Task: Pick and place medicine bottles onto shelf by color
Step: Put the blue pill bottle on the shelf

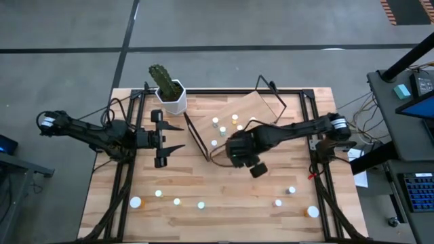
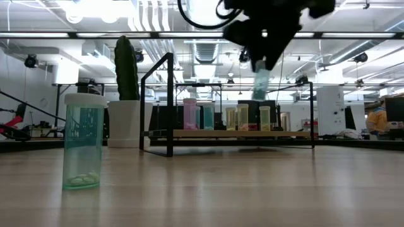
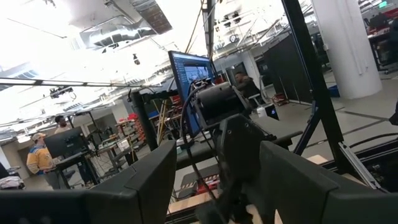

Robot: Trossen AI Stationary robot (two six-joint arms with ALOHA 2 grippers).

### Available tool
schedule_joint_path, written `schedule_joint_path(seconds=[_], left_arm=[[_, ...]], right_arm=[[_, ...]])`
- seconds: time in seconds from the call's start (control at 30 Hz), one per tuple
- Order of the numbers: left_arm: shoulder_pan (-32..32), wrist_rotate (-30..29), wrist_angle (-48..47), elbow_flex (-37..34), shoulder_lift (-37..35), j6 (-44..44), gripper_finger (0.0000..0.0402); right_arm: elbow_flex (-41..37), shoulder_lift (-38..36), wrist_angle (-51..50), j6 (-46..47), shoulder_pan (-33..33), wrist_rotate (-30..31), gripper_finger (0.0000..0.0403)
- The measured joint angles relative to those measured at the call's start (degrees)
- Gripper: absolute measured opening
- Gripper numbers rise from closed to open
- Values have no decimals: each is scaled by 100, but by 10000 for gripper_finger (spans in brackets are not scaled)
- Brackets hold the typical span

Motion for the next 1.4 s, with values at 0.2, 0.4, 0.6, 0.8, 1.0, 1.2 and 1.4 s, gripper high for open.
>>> schedule_joint_path(seconds=[0.2,0.4,0.6,0.8,1.0,1.2,1.4], left_arm=[[-1,-1,-40,0,0,-2,215],[0,-1,-43,0,0,-2,215],[-1,0,-42,0,0,-2,215],[0,0,-40,0,0,0,215],[-1,1,-40,0,0,0,215],[1,0,-40,0,0,0,215],[-1,0,-38,0,0,1,215]], right_arm=[[597,426,-96,-513,-374,347,114],[834,734,-81,-100,-955,189,114],[816,878,136,-28,-1316,-433,114],[814,969,331,-38,-1469,-451,114],[814,1148,393,-78,-1538,-446,114],[810,1266,387,-98,-1539,-400,114],[809,1247,443,-136,-1539,-334,119]])
